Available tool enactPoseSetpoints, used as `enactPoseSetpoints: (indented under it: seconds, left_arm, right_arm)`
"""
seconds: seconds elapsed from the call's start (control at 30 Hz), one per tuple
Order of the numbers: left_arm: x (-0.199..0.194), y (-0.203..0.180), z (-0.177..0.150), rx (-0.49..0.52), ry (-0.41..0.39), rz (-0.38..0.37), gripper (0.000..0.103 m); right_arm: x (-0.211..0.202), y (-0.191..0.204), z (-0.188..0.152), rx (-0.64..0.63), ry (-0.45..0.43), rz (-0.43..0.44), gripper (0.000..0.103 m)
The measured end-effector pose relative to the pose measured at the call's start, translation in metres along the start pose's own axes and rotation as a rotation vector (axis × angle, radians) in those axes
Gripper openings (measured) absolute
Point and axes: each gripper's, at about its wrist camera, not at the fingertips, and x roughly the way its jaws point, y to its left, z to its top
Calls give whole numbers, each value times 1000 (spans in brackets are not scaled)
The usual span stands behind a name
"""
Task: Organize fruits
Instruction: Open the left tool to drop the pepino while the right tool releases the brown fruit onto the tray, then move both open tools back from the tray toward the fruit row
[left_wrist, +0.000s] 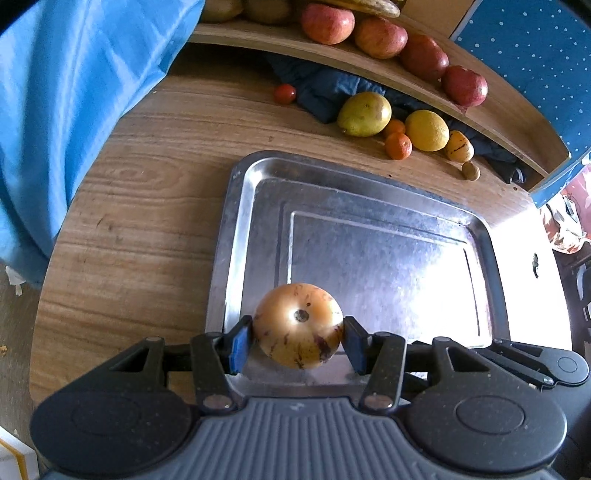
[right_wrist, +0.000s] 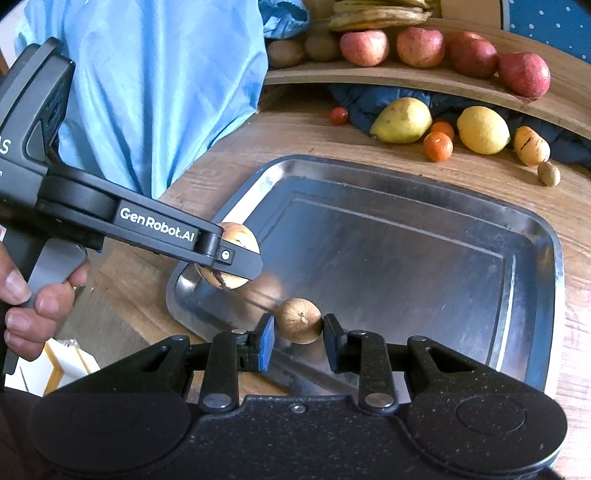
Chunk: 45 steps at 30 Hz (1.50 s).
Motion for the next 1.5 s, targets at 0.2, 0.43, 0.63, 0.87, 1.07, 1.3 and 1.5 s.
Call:
enactPoseSetpoints:
  seconds: [0.2, 0.43, 0.63, 0.87, 1.07, 1.3, 1.5]
  left_arm:
    - [-3, -1, -9, -13, -36, 2, 55]
    - [-6, -1, -15, -29, -56, 6, 55]
    - [-11, 0, -16, -33, -70, 17, 55]
    - [-20, 0, -19, 8, -68, 31, 64]
    - [-32, 3, -22, 44, -67, 49, 84]
    - [-34, -2, -29, 144, -3, 78, 97]
    - [-28, -3, -31, 172, 53, 148, 99]
  right_arm:
    - [0, 1, -4, -19, 12, 9, 30]
    - [-2, 1, -7, -33, 14, 11, 30]
    - [-2, 2, -8, -47, 13, 17, 32]
    - [-9, -2, -7, -42, 3, 10, 39]
    - [-20, -9, -5, -26, -8, -24, 61]
    - [-37, -17, -7, -2, -12, -87, 87]
    - [-46, -20, -11, -6, 22, -187, 98]
